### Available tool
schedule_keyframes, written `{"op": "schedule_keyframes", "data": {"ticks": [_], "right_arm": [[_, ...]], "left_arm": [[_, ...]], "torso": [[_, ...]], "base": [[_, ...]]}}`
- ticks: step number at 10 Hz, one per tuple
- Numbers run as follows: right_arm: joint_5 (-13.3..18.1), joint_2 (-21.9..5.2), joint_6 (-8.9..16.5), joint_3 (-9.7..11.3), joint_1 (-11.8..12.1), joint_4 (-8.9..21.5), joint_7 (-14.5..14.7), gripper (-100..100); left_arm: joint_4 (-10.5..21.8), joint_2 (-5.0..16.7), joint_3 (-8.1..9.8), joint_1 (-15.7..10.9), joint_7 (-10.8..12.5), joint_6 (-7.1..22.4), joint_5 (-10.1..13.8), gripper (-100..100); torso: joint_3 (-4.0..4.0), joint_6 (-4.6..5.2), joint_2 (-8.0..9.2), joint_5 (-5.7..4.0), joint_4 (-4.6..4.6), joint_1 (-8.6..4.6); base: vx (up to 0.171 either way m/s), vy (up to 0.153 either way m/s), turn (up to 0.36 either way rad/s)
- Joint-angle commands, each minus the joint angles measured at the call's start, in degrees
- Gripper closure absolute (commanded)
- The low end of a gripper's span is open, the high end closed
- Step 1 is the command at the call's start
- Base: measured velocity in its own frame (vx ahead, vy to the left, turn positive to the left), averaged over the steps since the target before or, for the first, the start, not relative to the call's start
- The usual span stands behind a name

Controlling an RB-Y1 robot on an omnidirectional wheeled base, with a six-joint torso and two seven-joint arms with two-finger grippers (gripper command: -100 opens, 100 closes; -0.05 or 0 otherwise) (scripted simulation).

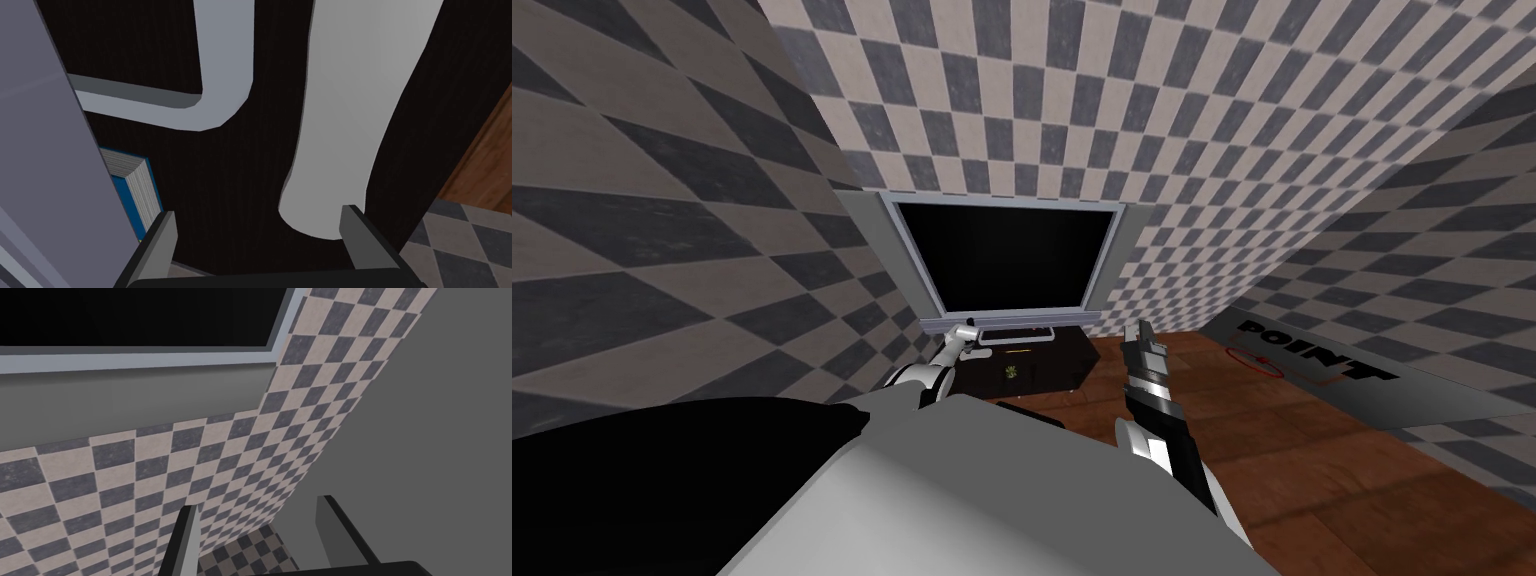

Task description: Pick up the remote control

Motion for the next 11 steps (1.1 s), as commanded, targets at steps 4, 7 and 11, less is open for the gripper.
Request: {"op": "schedule_keyframes", "data": {"ticks": [4, 7, 11], "right_arm": [[0.0, 0.0, 0.0, 0.0, 0.0, 0.0, 0.0, 0], [0.0, 0.0, 0.0, 0.0, 0.0, 0.0, 0.0, 0], [0.0, 0.0, 0.0, 0.0, 0.0, 0.0, 0.0, 0]], "left_arm": [[5.3, 0.2, 0.38, -1.7, 1.2, 5.1, 0.0, -100], [9.4, 0.2, 0.43, -2.4, 1.9, 7.5, 0.0, -100], [11.6, 0.2, 0.21, -1.7, 2.0, 5.1, 0.1, -100]], "torso": [[-0.02, 0.02, -0.04, 0.01, -0.01, 0.01], [-0.03, 0.00, -0.06, 0.02, -0.01, 0.07], [-0.01, -0.01, -0.01, 0.01, 0.00, 0.06]], "base": [[0.012, -0.007, -0.069], [0.029, 0.008, -0.069], [0.023, 0.007, -0.014]]}}
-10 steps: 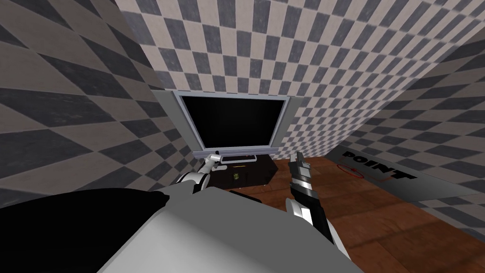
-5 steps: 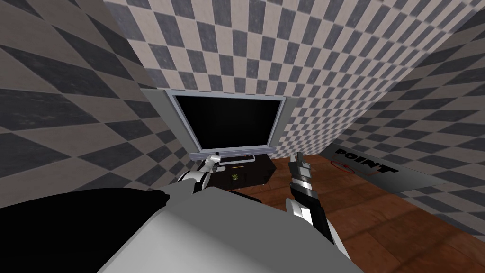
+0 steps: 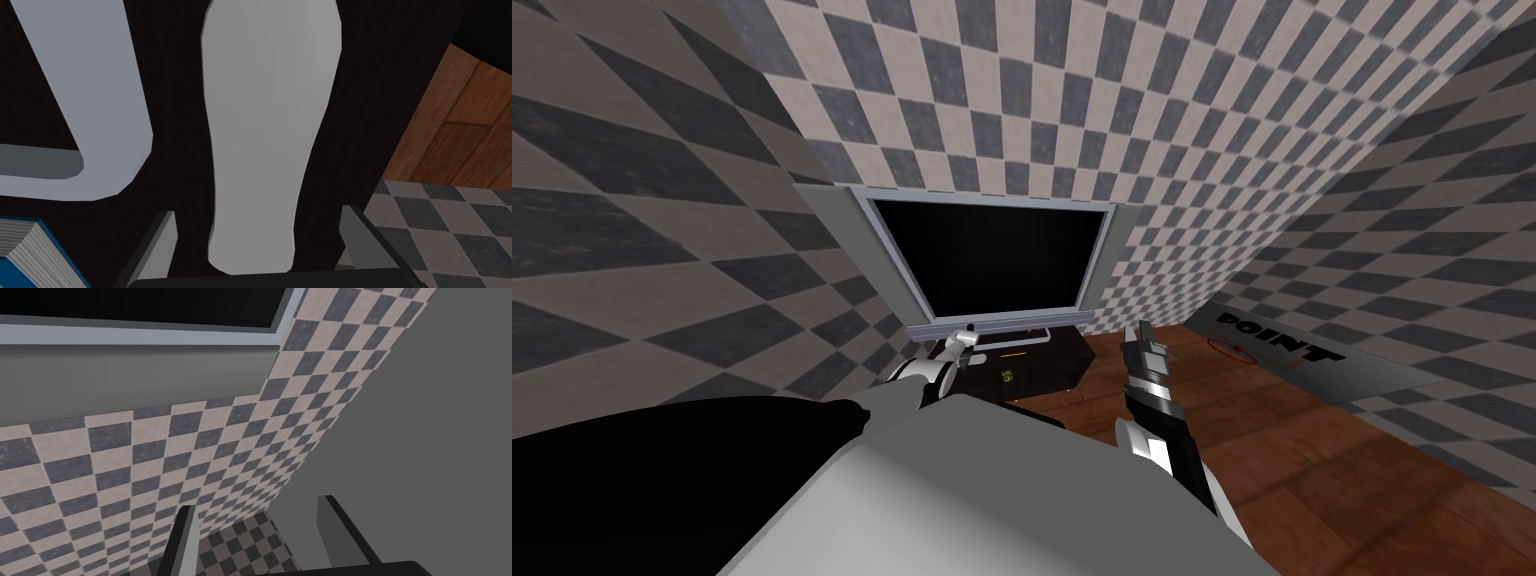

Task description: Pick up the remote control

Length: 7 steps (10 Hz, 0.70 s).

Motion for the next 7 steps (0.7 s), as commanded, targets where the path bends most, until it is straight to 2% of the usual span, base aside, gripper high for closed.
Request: {"op": "schedule_keyframes", "data": {"ticks": [1, 2, 3, 4, 7], "right_arm": [[0.0, 0.0, 0.0, 0.0, 0.0, 0.0, 0.0, 0], [0.0, 0.0, 0.0, 0.0, 0.0, 0.0, 0.0, 0], [0.0, 0.0, 0.0, 0.0, 0.0, 0.0, 0.0, 0], [0.0, 0.0, 0.0, 0.0, 0.0, 0.0, 0.0, 0], [0.0, 0.0, 0.0, 0.0, 0.0, 0.0, 0.0, 0]], "left_arm": [[-0.1, -0.4, -0.28, 1.6, 0.0, -1.9, 0.1, -100], [0.4, -0.5, -0.40, 2.1, 0.0, -2.9, 0.1, -100], [0.4, -0.3, -0.30, 1.5, 0.0, -2.2, 0.1, -100], [0.6, -0.3, -0.31, 1.5, 0.0, -2.5, 0.1, 100], [0.5, -0.3, -0.33, 1.4, 0.0, -2.4, 0.1, 100]], "torso": [[0.00, 0.00, 0.00, 0.00, 0.00, 0.00], [0.02, -0.01, 0.03, -0.01, 0.01, -0.05], [0.03, 0.01, 0.04, -0.01, 0.01, -0.03], [0.04, 0.02, 0.06, -0.01, 0.02, -0.02], [0.01, -0.02, 0.06, 0.06, -0.03, 0.05]], "base": [[0.011, -0.018, 0.051], [0.007, -0.009, 0.027], [0.000, 0.000, 0.000], [0.000, 0.000, 0.000], [0.000, 0.000, 0.000]]}}
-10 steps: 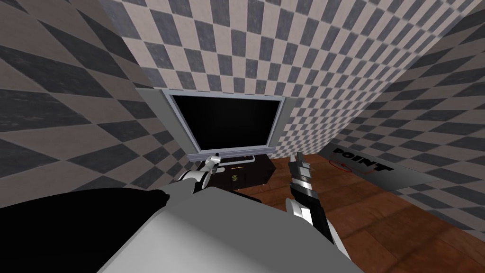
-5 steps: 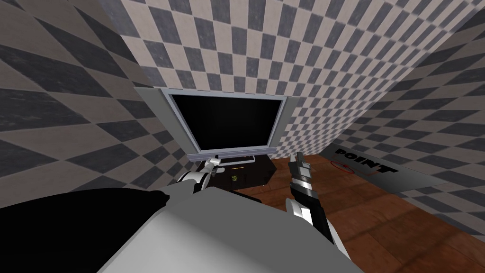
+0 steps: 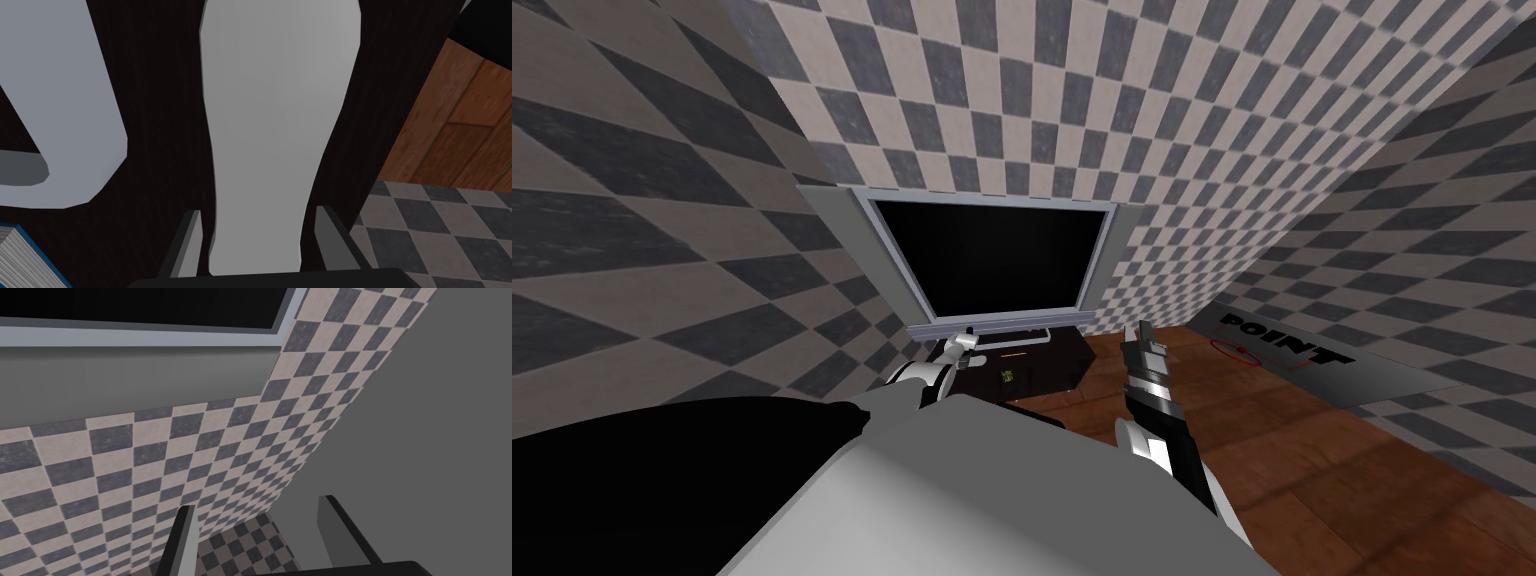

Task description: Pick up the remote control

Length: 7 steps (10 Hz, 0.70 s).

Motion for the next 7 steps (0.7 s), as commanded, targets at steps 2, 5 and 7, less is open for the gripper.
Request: {"op": "schedule_keyframes", "data": {"ticks": [2, 5, 7], "right_arm": [[0.0, 0.0, 0.0, 0.0, 0.0, 0.0, 0.0, 0], [0.0, 0.0, 0.0, 0.0, 0.0, 0.0, 0.0, 0], [0.0, 0.0, 0.0, 0.0, 0.0, 0.0, 0.0, 0]], "left_arm": [[0.0, 0.0, 0.00, 0.0, 0.0, 0.0, 0.0, 0], [-2.3, 0.3, 0.46, -1.3, -0.1, 3.9, -0.1, 100], [-2.5, 0.1, 0.36, -0.9, 0.0, 3.5, -0.1, 0]], "torso": [[0.00, 0.00, -0.01, 0.00, 0.00, 0.00], [0.00, 0.04, -0.02, -0.01, 0.02, 0.03], [0.00, 0.02, 0.00, 0.00, 0.01, 0.01]], "base": [[0.000, 0.000, 0.000], [-0.007, 0.009, -0.032], [-0.003, 0.003, -0.007]]}}
